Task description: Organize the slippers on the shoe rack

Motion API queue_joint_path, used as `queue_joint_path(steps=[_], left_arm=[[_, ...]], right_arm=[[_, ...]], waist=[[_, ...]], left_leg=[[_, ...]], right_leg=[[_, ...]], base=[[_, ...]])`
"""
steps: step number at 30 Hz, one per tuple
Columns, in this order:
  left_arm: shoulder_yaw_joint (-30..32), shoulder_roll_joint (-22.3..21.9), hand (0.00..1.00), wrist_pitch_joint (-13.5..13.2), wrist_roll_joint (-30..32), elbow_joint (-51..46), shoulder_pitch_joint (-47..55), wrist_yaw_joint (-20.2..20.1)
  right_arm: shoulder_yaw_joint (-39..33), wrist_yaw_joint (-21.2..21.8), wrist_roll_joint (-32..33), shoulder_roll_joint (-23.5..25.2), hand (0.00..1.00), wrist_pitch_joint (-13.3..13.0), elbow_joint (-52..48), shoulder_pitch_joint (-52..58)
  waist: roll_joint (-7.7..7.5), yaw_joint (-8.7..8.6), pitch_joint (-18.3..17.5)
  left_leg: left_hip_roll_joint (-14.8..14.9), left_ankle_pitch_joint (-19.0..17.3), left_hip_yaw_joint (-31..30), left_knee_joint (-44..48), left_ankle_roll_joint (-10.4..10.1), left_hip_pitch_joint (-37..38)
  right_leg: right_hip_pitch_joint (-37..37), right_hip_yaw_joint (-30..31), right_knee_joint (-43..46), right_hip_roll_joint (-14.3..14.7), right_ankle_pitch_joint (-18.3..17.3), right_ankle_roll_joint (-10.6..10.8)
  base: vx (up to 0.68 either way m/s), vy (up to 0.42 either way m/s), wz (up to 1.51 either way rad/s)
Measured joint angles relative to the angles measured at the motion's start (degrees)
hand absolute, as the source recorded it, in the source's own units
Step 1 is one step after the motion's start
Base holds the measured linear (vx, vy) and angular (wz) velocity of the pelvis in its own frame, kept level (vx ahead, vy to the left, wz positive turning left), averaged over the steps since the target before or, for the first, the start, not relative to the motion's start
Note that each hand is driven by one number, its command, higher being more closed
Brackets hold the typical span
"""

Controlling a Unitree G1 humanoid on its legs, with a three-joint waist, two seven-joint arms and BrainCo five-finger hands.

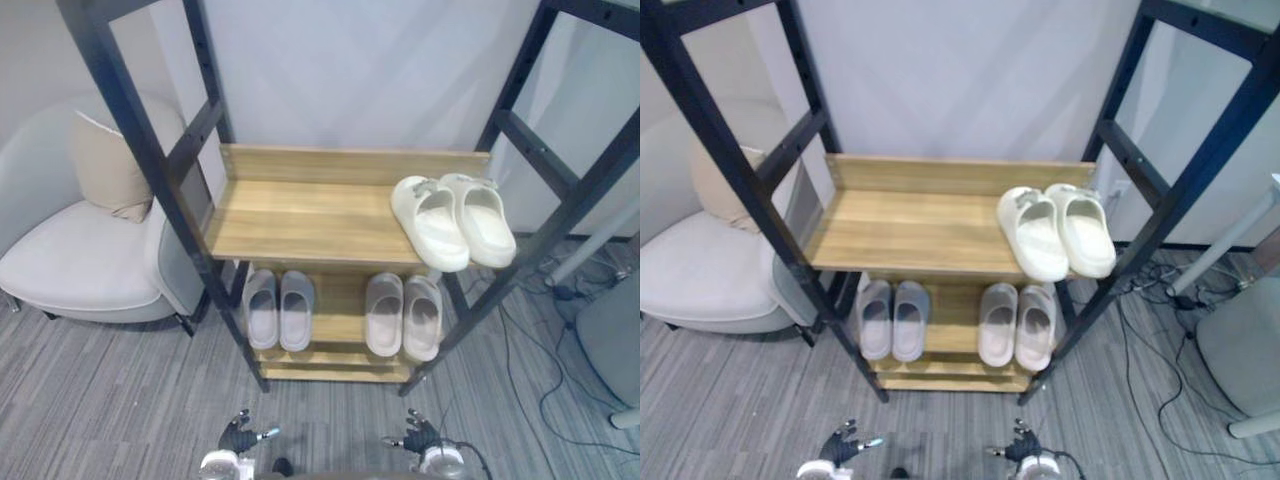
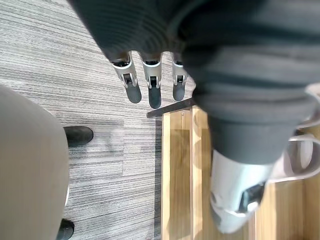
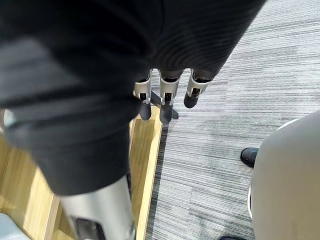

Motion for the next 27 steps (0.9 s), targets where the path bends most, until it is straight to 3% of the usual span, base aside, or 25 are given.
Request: queue_joint_path(steps=[2, 4, 6, 8, 10, 13, 14, 15, 16, 19, 22, 25, 26, 27], left_arm=[[1.27, -0.51, 0.0, 0.01, 0.01, 0.16, 0.25, 0.02], [1.98, -0.54, 0.0, -0.03, 0.03, 0.19, 0.34, 0.06], [2.95, -0.88, 0.0, -0.24, 0.0, 0.23, 0.22, 0.55], [2.91, -1.05, 0.0, -0.52, 0.01, 0.59, -0.24, 0.9], [2.9, -0.89, 0.0, -0.57, 0.08, 0.6, -0.44, 1.09], [3.45, -0.83, 0.0, -0.74, 0.57, 0.48, -1.16, 1.18], [3.72, -0.86, 0.0, -0.74, 0.56, 0.48, -1.27, 1.42], [3.85, -0.66, 0.0, -0.75, 0.62, 0.29, -1.39, 1.61], [3.9, -0.5, 0.0, -0.71, 0.66, 0.48, -1.65, 1.79], [3.97, -2.57, 0.0, -0.98, 1.71, 0.57, -2.37, 2.1], [3.86, -3.36, 0.0, -1.08, 1.69, 0.36, -3.61, 2.28], [2.71, -3.0, 0.0, -1.04, 1.74, 0.4, -5.37, 2.27], [2.2, -2.6, 0.0, -0.88, 2.31, 0.8, -6.2, 2.22], [1.61, -2.74, 0.0, -0.7, 2.55, 1.0, -6.51, 2.22]], right_arm=[[-0.01, 0.02, 0.01, 0.01, 0.0, 0.0, 0.0, -0.19], [-0.06, 0.01, 0.0, 0.02, 0.0, 0.03, 0.08, -0.9], [-0.04, 0.03, -0.32, -0.18, 0.0, 0.34, 0.4, -1.1], [0.0, 0.12, -0.56, -0.24, 0.0, 0.41, 0.29, -2.54], [-0.01, 0.14, -1.11, 0.12, 0.0, 0.34, -0.04, -2.34], [0.07, 0.12, -2.08, 0.21, 0.0, 0.4, 0.12, -2.28], [0.08, 0.12, -2.08, 0.28, 0.0, 0.4, 0.21, -2.29], [0.08, 0.09, -2.03, 0.56, 0.0, 0.42, 0.2, -2.28], [0.01, 0.11, -1.97, 0.75, 0.0, 0.41, 0.51, -2.34], [0.57, 0.13, -2.03, -0.56, 0.0, 0.94, 0.9, -3.31], [1.4, -0.03, -2.05, -0.33, 0.0, 0.95, -0.09, -3.55], [1.72, -0.46, -2.02, 0.16, 0.0, 0.91, -0.15, -4.83], [1.63, -0.93, -2.01, 0.41, 0.0, 0.84, -0.22, -5.19], [1.64, -1.06, -2.01, 0.39, 0.0, 0.86, -0.24, -5.13]], waist=[[0.17, 0.08, 0.09], [-0.01, 0.13, 0.2], [-0.36, 0.3, 0.78], [0.28, 0.38, 1.88], [0.02, 0.02, 2.25], [-0.4, 0.17, 2.37], [-0.46, 0.2, 2.38], [-1.23, 0.21, 2.21], [-1.69, 0.32, 2.41], [1.55, 0.66, 2.45], [2.41, 0.95, 3.07], [1.26, 1.5, 4.36], [1.26, 1.37, 4.64], [1.51, 1.11, 4.78]], left_leg=[[-0.31, -0.34, 0.35, 0.05, 0.17, 0.0], [-0.95, -1.43, 0.37, 0.58, 0.83, -0.04], [-2.11, -3.57, 0.12, 2.77, 1.45, -0.17], [-2.14, -5.62, -0.83, 5.64, 1.65, -0.45], [-2.39, -7.48, -4.95, 9.48, 2.43, -1.14], [-2.1, -8.01, -11.06, 12.27, 1.38, -3.74], [-2.14, -7.97, -12.62, 12.79, 0.79, -4.52], [-2.89, -8.43, -15.01, 14.24, -0.23, -6.09], [-3.8, -9.04, -17.38, 15.56, -1.14, -7.33], [-1.49, -8.22, -23.0, 15.75, -2.79, -10.33], [-0.16, -6.4, -26.72, 16.39, -5.04, -13.57], [0.89, -2.29, -20.77, 15.28, -3.78, -16.36], [3.53, -4.74, -6.32, 18.6, -0.13, -17.64], [5.38, -6.95, 3.46, 22.59, 1.23, -18.13]], right_leg=[[-0.77, 0.52, 1.62, -0.24, -0.54, -0.37], [-3.27, 0.78, 7.29, -1.6, -3.58, 0.18], [-5.9, 1.64, 17.23, -4.27, -7.08, 2.25], [-10.08, 4.53, 28.45, -5.12, -6.77, 2.37], [-14.35, 10.33, 39.29, -4.67, -6.16, 0.75], [-14.68, 19.5, 33.03, -0.4, -11.1, 0.36], [-14.84, 23.01, 30.04, 0.88, -11.13, 0.44], [-14.23, 26.64, 23.57, 1.62, -8.91, 0.28], [-12.65, 26.69, 20.47, 0.94, -10.59, 0.71], [-11.53, 19.73, 17.77, 2.68, -9.46, -0.86], [-9.79, 12.54, 15.04, 4.12, -8.4, -2.61], [-9.4, 7.22, 13.22, 3.53, -7.33, -4.12], [-9.35, 4.64, 12.31, 3.1, -6.98, -4.68], [-9.17, 2.78, 12.46, 2.55, -6.98, -4.69]], base=[[0.07, 0.018, -0.12], [0.09, 0.029, 0.01], [0.1, 0.011, 0.07], [0.06, 0.04, 0.29], [0.13, -0.03, 0.86], [0.14, -0.138, 1.18], [0.1, -0.215, 1.14], [0.09, -0.266, 1.18], [0.1, -0.29, 1.16], [0.07, -0.203, 1.03], [0.02, -0.149, 1.19], [-0.06, -0.051, 0.96], [-0.07, -0.004, 0.89], [-0.05, 0.004, 1.03]])
